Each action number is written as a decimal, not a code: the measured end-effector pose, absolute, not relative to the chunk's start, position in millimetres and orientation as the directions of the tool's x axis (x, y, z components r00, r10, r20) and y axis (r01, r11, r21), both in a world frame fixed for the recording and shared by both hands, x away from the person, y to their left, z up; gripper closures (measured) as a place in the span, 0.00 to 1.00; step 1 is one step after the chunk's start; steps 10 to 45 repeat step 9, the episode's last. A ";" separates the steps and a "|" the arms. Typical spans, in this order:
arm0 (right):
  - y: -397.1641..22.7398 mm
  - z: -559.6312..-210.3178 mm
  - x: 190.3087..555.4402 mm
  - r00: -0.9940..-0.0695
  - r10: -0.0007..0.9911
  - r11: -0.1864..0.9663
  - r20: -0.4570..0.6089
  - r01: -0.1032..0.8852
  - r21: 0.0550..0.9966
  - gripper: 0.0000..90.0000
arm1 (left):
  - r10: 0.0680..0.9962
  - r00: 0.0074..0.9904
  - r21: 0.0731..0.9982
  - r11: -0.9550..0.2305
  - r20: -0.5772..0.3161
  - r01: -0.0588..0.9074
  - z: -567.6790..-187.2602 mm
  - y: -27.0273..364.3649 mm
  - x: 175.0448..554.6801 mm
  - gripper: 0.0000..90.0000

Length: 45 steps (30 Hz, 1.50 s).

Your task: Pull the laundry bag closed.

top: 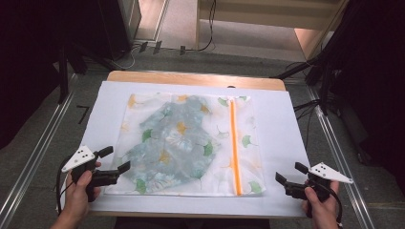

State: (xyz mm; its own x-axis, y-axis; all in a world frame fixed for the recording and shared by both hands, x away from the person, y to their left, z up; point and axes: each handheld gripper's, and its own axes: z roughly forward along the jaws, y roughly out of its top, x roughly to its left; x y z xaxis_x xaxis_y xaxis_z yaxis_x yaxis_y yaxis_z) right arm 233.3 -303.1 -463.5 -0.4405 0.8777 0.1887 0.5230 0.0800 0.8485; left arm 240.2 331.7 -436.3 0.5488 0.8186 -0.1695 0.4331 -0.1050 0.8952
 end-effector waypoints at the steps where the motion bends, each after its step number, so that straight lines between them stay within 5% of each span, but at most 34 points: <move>1: -305.5 -462.6 232.9 -0.436 0.879 0.075 0.191 0.522 0.850 0.09 | 0.823 0.540 0.898 -0.090 -0.177 0.431 -435.5 334.5 241.1 0.10; 45: -308.2 -459.3 232.3 -0.433 0.881 0.065 0.189 0.507 0.860 0.09 | 0.833 0.526 0.906 -0.074 -0.174 0.416 -432.4 338.7 245.6 0.10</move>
